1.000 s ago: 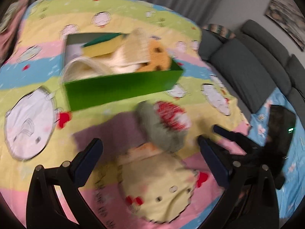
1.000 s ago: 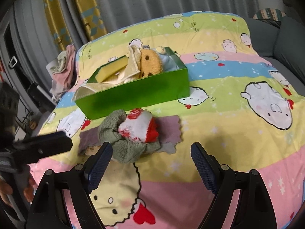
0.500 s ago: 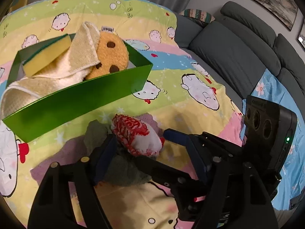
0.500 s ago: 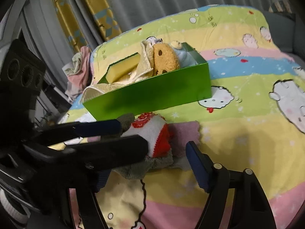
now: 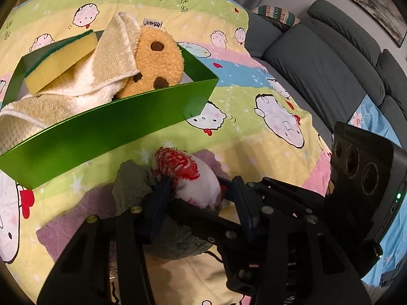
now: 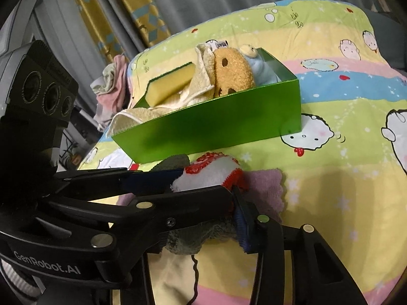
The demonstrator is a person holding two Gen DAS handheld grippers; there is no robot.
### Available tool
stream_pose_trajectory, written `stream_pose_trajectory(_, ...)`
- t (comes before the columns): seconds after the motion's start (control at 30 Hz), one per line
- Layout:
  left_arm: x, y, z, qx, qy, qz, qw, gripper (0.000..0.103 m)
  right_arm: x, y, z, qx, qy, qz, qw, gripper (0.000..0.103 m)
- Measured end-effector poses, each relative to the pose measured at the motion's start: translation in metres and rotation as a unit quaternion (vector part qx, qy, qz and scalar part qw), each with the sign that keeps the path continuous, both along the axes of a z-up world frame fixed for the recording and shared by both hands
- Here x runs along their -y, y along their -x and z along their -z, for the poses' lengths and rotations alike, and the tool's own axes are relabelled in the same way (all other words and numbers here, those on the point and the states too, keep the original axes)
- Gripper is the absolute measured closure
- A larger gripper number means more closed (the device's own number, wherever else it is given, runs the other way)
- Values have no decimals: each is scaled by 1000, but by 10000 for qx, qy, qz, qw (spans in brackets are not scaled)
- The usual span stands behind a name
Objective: Organize soft objects
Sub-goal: 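Grasp the red-and-white sock bundle with the right gripper, then carry the sock bundle into the green box and open the right gripper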
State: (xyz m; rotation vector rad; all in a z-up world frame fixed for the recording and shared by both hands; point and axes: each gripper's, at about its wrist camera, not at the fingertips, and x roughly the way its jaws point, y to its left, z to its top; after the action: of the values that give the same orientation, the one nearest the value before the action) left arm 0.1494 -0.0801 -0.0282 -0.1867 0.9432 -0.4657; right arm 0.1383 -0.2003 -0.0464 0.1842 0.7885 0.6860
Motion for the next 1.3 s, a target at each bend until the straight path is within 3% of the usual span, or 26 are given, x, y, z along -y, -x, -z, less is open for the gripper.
stream_pose_trajectory(0.2,-3,14,-16,219,129,-7,9997,58,1,16,-19,387,10,36,9992,61)
stream_pose_trajectory(0.53,-18,55,-71,849,195,-139,9961,58,-12,45,-71,1027,6,-168,9946,61)
stream_pose_trajectory(0.83,-39,71,-94,1161,256,-387,9922,58,-33,54,-96,1295,16,-403,9908,61)
stream_pose_trajectory(1.1,-71,60,-103,1243,319,-653,9896,58,-66,41,-109,1484,170,-629,9868,61)
stream_pose_trajectory(1.3,-98,31,-121,1320,407,-892,9864,58,-94,5,-131,1674,300,-761,9825,61)
